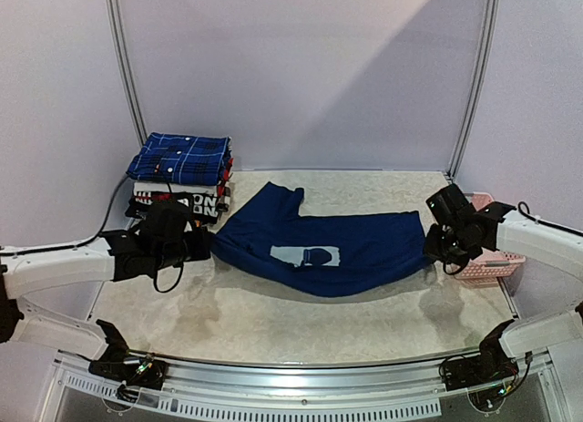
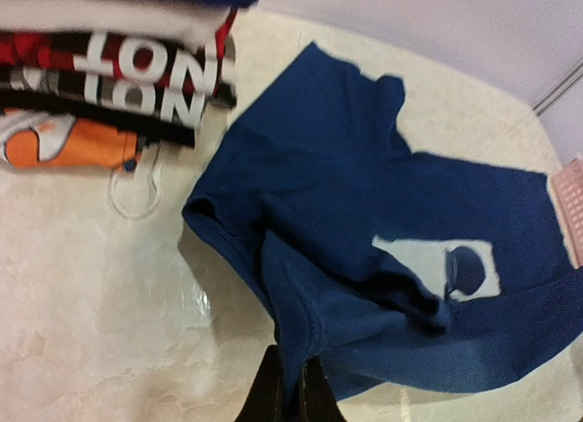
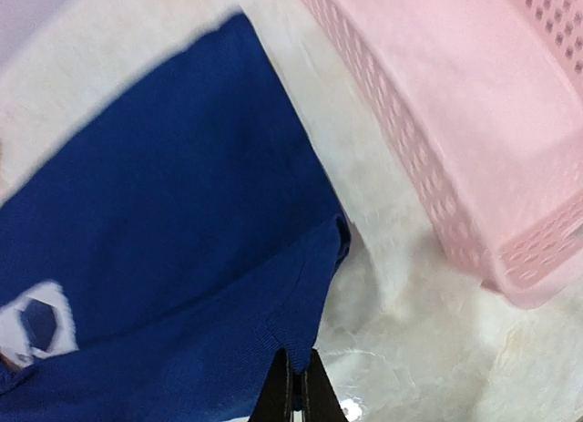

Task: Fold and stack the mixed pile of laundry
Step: Move the 1/3-folded T-shirt to the center of the board.

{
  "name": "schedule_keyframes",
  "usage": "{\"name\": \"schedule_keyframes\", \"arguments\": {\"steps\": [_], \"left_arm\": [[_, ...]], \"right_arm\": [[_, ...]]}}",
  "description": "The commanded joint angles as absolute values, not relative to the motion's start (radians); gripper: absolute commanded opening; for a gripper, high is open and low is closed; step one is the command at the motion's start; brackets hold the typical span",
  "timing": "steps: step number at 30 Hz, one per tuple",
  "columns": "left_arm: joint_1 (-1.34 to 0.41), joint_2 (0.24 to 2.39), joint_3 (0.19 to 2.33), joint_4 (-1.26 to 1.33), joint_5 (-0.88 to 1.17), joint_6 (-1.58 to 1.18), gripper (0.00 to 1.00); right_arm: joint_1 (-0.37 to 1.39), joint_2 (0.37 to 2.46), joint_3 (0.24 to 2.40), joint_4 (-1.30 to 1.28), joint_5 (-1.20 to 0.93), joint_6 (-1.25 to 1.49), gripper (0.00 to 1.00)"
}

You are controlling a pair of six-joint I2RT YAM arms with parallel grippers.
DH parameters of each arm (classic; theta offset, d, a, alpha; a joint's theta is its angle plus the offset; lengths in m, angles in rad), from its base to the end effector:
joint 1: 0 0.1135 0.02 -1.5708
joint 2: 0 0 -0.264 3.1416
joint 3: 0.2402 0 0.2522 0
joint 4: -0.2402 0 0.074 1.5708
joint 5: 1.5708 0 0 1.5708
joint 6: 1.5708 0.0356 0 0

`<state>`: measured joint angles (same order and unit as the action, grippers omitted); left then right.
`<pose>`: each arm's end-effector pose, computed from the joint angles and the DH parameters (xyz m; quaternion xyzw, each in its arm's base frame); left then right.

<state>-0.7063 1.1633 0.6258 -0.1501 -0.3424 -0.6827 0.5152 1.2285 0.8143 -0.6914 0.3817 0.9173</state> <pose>0.1900 -0.1464 0.2138 -0.0623 0.8917 -0.1512 0.4222 0.2048 0.1007 0.2229 0.2336 0.9274 0.0094 0.2919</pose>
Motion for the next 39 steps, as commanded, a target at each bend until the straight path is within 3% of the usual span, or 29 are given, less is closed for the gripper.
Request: {"name": "schedule_keyframes", "arguments": {"steps": [1, 11, 31, 34, 39], "left_arm": [[-0.695, 1.019, 0.675, -0.361, -0.445, -0.636, 0.0], [-0.703, 0.915, 0.388, -0.392, -0.35, -0.784, 0.0], [-0.743, 0.859, 0.376, -0.499, -0.26, -0.833, 0.0], [-0.774, 0.82, 0.364, -0.527, -0.248, -0.867, 0.08], [-0.826, 0.713, 0.364, -0.605, -0.239, -0.906, 0.37]], "right_arm": [[0.517, 1.1, 0.864, -0.864, 0.487, 0.864, 0.0], [0.518, 0.913, 0.516, -0.823, 0.375, 0.989, 0.0], [0.541, 0.838, 0.472, -0.897, 0.282, 1.031, 0.0], [0.545, 0.8, 0.469, -0.93, 0.264, 1.042, 0.0], [0.558, 0.733, 0.478, -1.016, 0.261, 1.051, 0.22]]}}
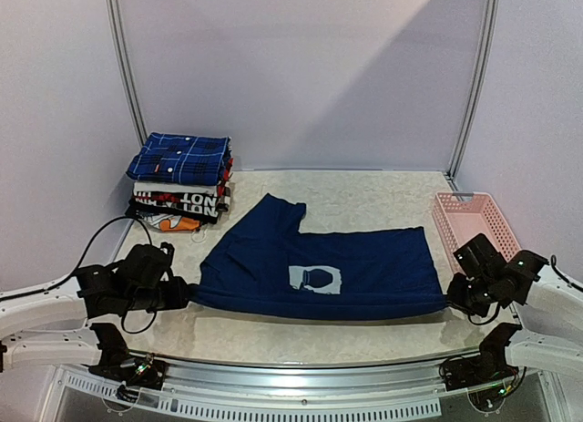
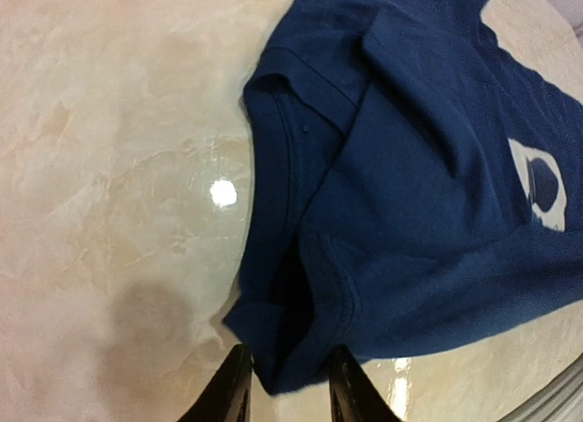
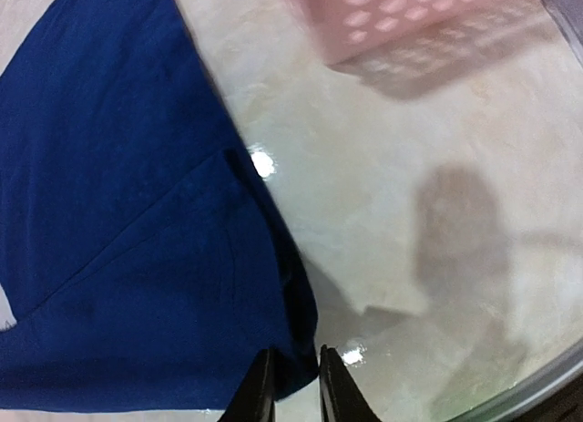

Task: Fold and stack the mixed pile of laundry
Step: Move the 1/3-folded T-shirt to the center of the board.

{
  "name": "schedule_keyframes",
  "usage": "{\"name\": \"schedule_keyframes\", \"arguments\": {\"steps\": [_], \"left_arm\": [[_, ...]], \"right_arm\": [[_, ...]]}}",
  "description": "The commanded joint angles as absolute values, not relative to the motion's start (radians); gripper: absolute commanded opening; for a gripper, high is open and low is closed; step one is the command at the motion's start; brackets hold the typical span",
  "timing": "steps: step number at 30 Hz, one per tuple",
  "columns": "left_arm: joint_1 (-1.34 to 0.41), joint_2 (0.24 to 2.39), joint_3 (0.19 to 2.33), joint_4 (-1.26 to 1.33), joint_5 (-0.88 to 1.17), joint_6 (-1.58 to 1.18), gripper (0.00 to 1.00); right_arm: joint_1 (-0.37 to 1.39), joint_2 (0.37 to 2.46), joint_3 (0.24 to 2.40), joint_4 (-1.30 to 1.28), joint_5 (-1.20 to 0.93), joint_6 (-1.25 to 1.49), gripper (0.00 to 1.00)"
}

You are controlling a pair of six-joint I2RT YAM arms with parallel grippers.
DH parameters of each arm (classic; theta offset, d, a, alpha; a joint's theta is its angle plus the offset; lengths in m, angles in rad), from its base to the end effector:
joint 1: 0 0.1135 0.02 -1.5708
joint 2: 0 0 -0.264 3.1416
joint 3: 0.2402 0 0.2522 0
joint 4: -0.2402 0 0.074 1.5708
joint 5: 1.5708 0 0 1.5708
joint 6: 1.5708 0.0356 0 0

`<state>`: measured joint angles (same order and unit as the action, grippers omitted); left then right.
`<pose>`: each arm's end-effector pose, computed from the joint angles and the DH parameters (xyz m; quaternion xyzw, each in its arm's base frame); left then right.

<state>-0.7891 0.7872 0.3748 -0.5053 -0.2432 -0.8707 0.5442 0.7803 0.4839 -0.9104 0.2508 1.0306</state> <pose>0.1104 -0.0991 0.1711 -0.0772 0.9378 -0.1574 0.2997 0.1096 0.0560 0.1837 0.2570 0.9416 0.0404 0.2139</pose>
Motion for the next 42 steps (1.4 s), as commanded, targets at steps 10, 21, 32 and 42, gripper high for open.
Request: {"name": "schedule_keyframes", "arguments": {"steps": [10, 21, 32, 42], "left_arm": [[-0.876, 0.574, 0.429, -0.614, -0.351, -0.822, 0.76], [-0.875, 1.011, 0.747, -0.476, -0.458, -0.548, 0.99], [-0.802, 1.536, 1.197, -0.486, -0.293, -0.304, 0.92], [-0.676, 1.934, 1.657, -0.676, -0.151, -0.181, 0.76]], "right_arm": [[0.56, 0.518, 0.493, -0.963, 0.173, 0.994, 0.44], [0.559, 0.591, 0.552, -0.693, 0.106, 0.872, 0.68], [0.56, 0.82, 0.669, -0.566, 0.179, 0.792, 0.95], [0.56, 0.974, 0.71, -0.54, 0.212, 0.736, 0.95]]}}
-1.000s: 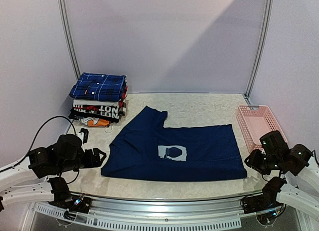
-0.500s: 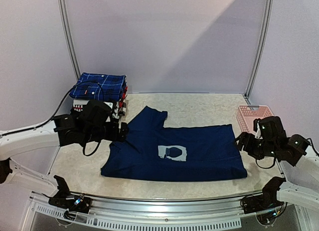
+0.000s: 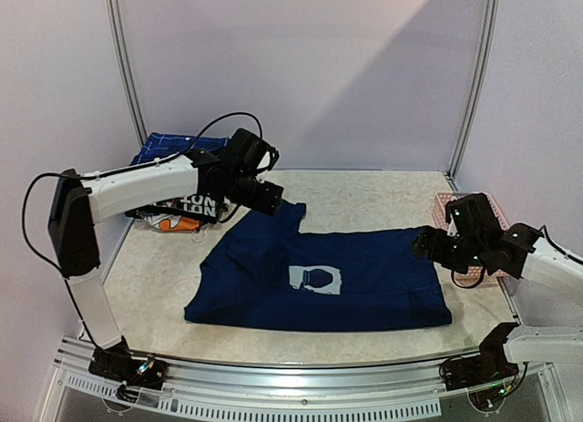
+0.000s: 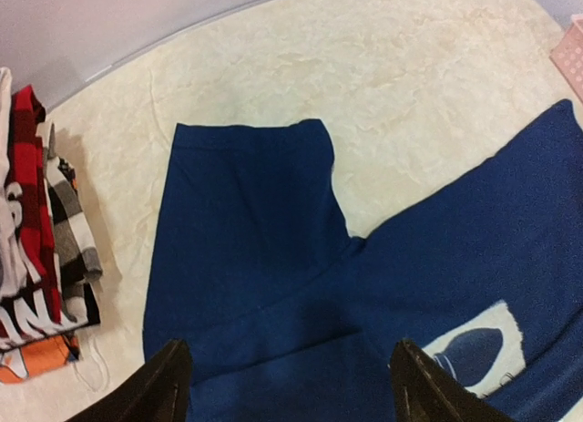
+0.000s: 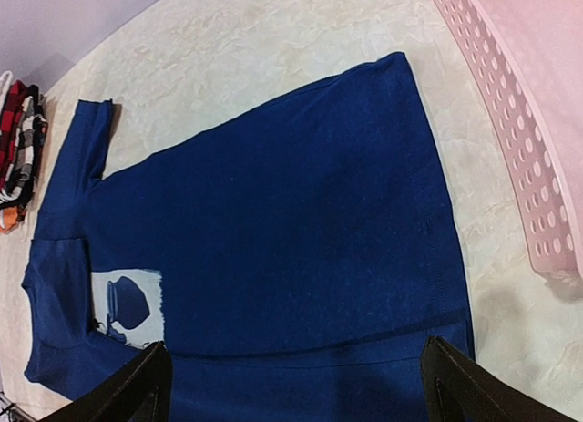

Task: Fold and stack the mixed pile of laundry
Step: Pick up the 1/3-folded T-shirt from the center of the board.

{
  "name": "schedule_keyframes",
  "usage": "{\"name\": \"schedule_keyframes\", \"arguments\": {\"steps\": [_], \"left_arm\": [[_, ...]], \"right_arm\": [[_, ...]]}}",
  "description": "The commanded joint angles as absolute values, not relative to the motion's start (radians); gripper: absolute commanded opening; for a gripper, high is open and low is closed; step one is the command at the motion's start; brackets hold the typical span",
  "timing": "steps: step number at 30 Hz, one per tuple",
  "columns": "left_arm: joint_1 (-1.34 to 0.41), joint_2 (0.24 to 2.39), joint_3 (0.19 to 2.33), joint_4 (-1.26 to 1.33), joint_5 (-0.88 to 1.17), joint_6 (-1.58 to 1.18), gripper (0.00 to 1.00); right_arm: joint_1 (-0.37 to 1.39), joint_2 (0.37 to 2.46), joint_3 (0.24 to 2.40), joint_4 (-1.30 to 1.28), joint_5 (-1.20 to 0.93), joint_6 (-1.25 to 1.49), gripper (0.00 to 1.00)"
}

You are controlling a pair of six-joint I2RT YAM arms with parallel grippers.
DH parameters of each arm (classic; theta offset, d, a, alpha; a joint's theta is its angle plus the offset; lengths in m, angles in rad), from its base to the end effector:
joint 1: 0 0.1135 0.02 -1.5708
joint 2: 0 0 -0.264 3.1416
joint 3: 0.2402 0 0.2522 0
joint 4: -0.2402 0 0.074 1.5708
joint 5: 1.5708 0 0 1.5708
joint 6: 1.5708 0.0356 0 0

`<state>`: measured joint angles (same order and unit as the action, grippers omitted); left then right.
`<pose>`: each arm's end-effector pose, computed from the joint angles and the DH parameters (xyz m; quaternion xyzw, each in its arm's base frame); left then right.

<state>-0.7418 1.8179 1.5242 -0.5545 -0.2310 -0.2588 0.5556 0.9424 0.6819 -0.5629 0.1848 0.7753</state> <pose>0.3065 -0.2698 0.2745 0.1827 0.9120 -0.0738 0.3598 0.1658 0.0952 0.2420 0.1351 0.9177 0.1569 0.3390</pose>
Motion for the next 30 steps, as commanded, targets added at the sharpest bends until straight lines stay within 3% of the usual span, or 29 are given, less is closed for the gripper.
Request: {"name": "schedule_keyframes", "arguments": {"steps": [1, 17, 30], "left_arm": [[-0.658, 1.97, 1.702, -0.693, -0.133, -0.175, 0.75], [-0.472, 2.579, 2.438, -0.938, 0.123, -0.122, 0.63], [-0.413, 2.741, 2.593, -0.9, 0.192, -0.145, 0.61]], "right_arm": [[0.56, 0.984, 0.711, -0.538, 0.21, 0.731, 0.95], [0.56, 1.045, 0.676, -0.478, 0.148, 0.715, 0.92], [0.56, 1.099, 0.648, -0.409, 0.09, 0.73, 0.89]]}}
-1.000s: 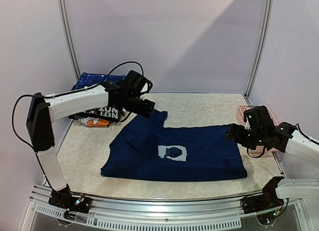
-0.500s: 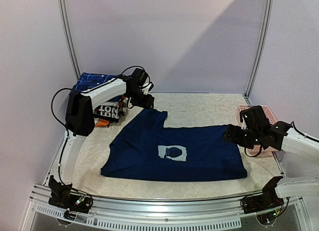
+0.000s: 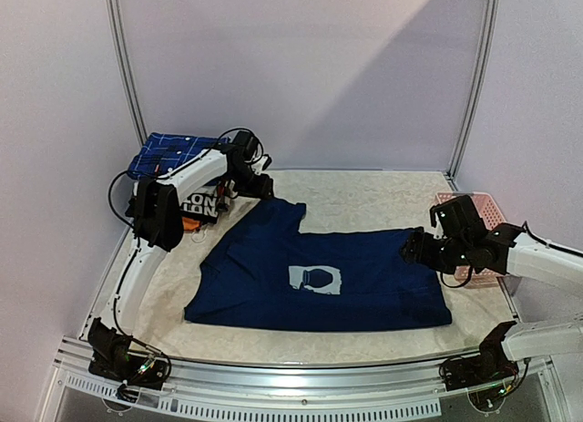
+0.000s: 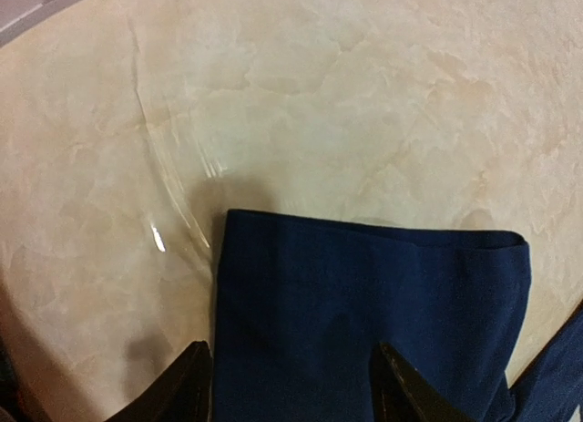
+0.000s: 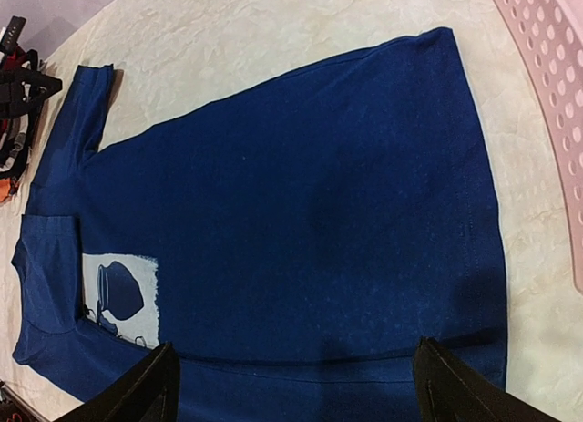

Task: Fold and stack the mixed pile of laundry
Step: Pick up the 1/3-folded T-shirt from the center of the board.

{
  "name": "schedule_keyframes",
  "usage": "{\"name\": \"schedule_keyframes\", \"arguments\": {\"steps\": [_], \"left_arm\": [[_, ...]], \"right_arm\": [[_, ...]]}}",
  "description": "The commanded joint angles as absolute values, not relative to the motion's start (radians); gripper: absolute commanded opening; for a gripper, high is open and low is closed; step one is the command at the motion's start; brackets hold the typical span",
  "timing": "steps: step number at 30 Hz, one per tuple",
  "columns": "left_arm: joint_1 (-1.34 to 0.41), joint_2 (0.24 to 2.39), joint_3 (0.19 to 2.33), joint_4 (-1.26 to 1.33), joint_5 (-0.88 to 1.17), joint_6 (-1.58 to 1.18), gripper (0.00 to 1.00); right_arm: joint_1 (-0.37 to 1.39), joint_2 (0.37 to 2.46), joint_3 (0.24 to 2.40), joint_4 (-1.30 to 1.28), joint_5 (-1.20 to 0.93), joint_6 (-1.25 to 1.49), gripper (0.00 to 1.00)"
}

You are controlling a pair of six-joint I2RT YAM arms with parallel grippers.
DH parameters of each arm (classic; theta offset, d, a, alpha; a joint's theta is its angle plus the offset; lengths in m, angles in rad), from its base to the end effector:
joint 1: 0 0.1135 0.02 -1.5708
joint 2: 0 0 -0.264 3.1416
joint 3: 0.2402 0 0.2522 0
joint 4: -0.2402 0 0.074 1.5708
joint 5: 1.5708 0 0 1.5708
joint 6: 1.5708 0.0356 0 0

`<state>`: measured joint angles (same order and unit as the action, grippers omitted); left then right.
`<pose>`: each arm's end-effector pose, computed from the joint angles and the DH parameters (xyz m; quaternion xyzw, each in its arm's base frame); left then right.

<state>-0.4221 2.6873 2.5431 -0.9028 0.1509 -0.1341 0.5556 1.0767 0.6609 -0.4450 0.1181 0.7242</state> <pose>0.5113 -0.2355 0.1590 0.1575 0.9504 -0.1409 0.2283 0.1844 0.1095 0.2189 0.0993 0.9310 0.1628 0.3114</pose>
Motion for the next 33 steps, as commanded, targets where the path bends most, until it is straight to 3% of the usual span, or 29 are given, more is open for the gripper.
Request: {"name": "schedule_keyframes", "arguments": {"steps": [1, 18, 30, 33], "left_arm": [[-0.413, 2.751, 2.6, -0.897, 0.198, -0.15, 0.61], [-0.437, 2.809, 2.616, -0.925, 0.155, -0.212, 0.62], [-0.457, 2.789, 2.596, -0.897, 0.159, -0.212, 0.19], [-0.457, 2.776, 2.584, -0.887, 0.143, -0.213, 0.02]], "right_arm": [[0.561, 1.106, 0.647, -0.406, 0.087, 0.732, 0.88], [0.561, 1.065, 0.604, -0.4, 0.071, 0.733, 0.87], [0.561, 1.041, 0.599, -0.406, 0.074, 0.731, 0.88], [0.561, 1.042, 0.601, -0.407, 0.075, 0.73, 0.88]]}}
